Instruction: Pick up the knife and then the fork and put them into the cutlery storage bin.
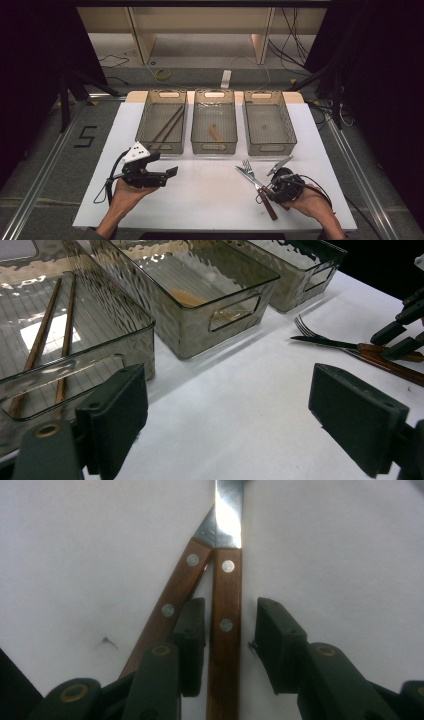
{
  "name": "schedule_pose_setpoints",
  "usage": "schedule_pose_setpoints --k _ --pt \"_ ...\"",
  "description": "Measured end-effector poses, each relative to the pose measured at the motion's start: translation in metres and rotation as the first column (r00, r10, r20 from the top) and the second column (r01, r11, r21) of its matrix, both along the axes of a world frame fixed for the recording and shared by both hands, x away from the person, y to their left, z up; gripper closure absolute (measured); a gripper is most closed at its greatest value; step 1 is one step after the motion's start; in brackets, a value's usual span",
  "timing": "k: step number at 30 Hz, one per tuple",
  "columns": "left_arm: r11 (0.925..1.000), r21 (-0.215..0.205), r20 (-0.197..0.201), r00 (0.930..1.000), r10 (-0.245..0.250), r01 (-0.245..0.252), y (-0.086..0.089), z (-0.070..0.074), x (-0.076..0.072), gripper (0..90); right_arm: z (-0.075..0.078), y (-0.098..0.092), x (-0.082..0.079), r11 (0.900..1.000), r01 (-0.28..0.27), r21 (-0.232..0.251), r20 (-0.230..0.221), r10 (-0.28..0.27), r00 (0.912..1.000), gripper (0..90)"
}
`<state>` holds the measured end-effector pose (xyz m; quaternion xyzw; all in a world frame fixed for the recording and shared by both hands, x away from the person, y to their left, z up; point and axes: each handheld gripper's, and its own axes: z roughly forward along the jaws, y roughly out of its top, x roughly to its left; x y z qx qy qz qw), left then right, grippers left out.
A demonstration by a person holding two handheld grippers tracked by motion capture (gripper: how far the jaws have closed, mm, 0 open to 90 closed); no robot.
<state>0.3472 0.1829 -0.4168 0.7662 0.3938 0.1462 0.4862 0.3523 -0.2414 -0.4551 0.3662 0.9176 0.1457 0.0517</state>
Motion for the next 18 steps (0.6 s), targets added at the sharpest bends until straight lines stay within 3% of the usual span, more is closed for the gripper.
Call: schedule_pose_setpoints --k 18 --pt "1.0000 0.003 0.001 1.0000 0.001 -0.001 -0.0005 -0.0004 0.0000 15.5 -0.0014 0.0034 -0.0002 1.000 -0.007 -0.027 0.008 0.008 0.9999 74.4"
